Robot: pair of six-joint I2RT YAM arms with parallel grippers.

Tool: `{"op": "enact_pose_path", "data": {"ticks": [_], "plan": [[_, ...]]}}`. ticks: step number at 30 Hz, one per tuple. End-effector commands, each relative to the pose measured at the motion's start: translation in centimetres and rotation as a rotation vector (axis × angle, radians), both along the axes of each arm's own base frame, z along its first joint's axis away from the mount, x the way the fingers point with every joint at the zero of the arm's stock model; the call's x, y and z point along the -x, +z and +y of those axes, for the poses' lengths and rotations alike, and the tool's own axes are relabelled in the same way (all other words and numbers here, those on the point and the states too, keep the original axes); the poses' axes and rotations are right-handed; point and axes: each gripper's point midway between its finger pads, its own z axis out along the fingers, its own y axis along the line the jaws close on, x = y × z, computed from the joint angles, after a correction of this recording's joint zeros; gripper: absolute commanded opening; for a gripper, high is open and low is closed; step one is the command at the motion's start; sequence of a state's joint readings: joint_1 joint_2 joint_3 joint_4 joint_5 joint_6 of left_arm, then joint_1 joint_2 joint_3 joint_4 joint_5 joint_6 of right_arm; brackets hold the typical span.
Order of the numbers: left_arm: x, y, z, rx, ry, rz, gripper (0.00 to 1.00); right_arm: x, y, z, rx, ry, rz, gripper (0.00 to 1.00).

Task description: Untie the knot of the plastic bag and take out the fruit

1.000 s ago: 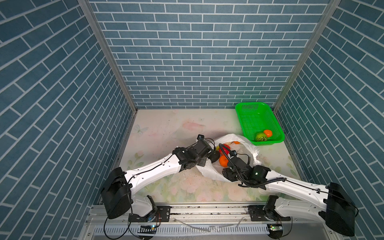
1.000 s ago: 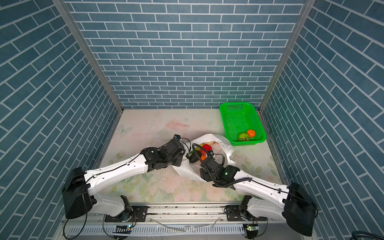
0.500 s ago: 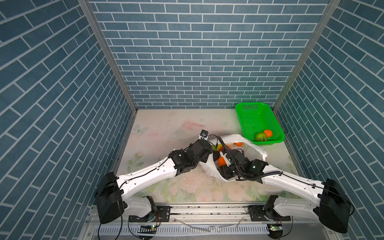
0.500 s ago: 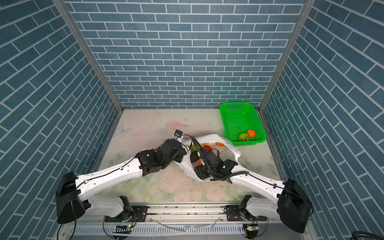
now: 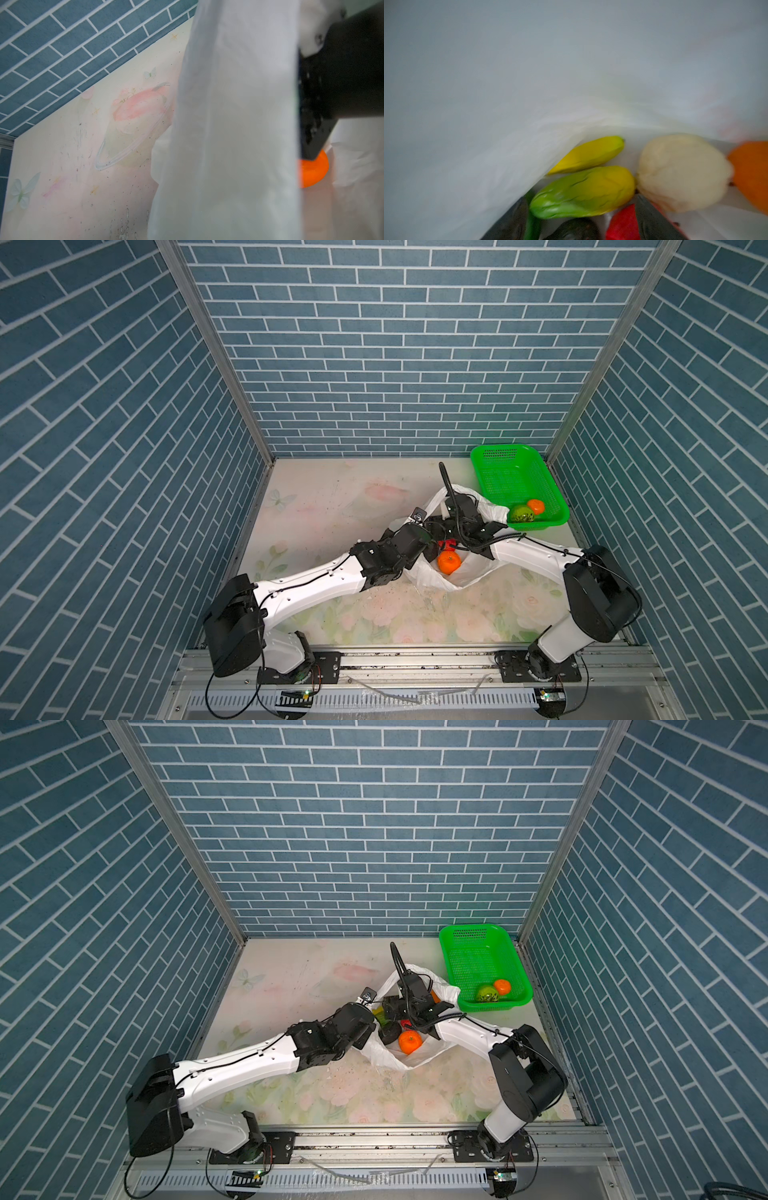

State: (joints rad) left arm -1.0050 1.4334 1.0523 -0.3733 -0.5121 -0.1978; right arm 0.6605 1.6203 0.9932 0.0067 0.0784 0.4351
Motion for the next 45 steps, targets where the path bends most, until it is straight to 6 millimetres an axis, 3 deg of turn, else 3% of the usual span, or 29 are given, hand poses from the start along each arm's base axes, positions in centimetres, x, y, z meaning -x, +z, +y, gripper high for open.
{"op": "enact_pose_path", "data": {"ticks": [1,4,7,12,17,23,27,31,34,41,45], "plan": [[-0.1,0.2,1.8,-0.116,0.035,-0.008,0.0,-3.3,1.0,-3.5,0.118,-0.15,-0.064,0.82],[-0.5,0.4,2.0,-0.085,0.051,0.0,0.0,-2.1,0.4,-3.2,0.114,-0.082,-0.025,0.84],[-1.1,1.1,1.2,-0.001,0.051,0.001,0.0,0.6,0.1,-1.8,0.052,0.032,0.052,0.84],[-1.2,0.7,-0.1,0.037,0.035,0.044,0.0,6.5,0.2,-1.3,-0.042,0.136,0.178,0.83],[0.6,-1.1,0.3,0.048,0.054,0.154,0.0,13.0,-0.1,0.2,-0.087,0.263,0.287,0.83],[1.9,-2.0,1.5,0.061,0.082,0.189,0.0,19.1,-2.4,3.6,-0.128,0.473,0.438,0.83],[2.3,-2.2,2.1,0.043,0.1,0.202,0.0,21.7,-4.5,3.4,-0.078,0.524,0.541,0.83],[3.5,-3.5,1.9,0.02,0.092,0.224,0.0,22.5,-6.8,1.6,0.011,0.472,0.605,0.84],[4.3,-4.1,1.5,0.012,0.085,0.224,0.0,21.8,-6.6,0.8,0.035,0.435,0.566,0.84],[4.4,-3.7,0.5,-0.001,0.075,0.18,0.0,16.5,-2.7,-1.7,0.022,0.16,0.382,0.88],[4.1,-3.3,0.1,0.007,0.06,0.152,0.0,13.7,-2.6,-3.7,0.021,-0.001,0.359,0.88]]}}
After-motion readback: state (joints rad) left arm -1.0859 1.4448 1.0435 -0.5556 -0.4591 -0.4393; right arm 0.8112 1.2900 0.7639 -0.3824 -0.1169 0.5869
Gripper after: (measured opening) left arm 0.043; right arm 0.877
